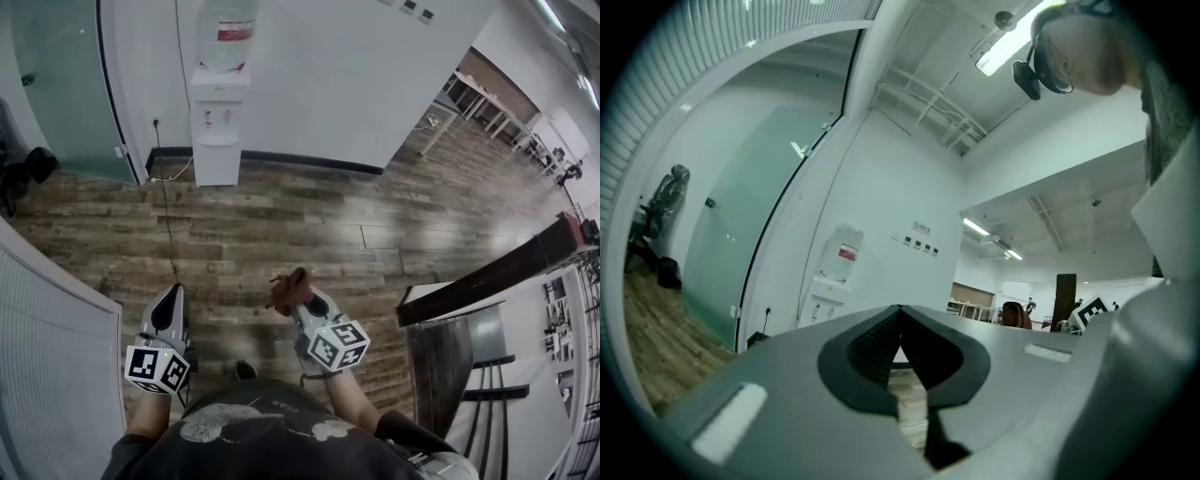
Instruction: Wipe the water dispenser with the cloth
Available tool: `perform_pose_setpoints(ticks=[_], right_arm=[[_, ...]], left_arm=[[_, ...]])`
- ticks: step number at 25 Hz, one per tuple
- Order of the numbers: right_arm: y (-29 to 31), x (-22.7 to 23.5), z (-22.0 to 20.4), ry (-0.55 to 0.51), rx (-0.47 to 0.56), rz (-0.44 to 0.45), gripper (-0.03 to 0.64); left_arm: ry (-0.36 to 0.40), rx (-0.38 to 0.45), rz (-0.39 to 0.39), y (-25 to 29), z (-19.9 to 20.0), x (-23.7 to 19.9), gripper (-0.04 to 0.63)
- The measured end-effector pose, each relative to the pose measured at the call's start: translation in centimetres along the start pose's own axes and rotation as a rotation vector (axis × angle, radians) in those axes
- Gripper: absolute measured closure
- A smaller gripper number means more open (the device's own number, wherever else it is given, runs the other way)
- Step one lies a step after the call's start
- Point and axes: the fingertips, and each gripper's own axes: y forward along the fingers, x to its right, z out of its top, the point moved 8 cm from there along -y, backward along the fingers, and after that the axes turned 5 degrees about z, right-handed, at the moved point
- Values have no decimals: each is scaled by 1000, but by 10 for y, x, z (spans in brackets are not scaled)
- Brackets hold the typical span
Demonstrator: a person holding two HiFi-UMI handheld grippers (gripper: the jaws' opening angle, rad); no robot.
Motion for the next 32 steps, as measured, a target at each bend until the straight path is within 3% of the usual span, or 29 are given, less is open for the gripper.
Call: perform_pose_setpoints(ticks=[5,11,17,23,32], right_arm=[[0,24,-3,39,27,-10,560],[6,73,-4,86,-13,-28,559],[43,97,2,136,-23,-43,558],[116,136,18,139,-35,-82,558],[290,184,95,113,-11,-91,558]], left_arm=[[59,32,47,19,-3,9,577],[80,84,121,49,2,10,577],[149,44,75,90,10,5,577],[116,19,94,163,-14,-44,577],[72,-34,26,326,5,-126,577]])
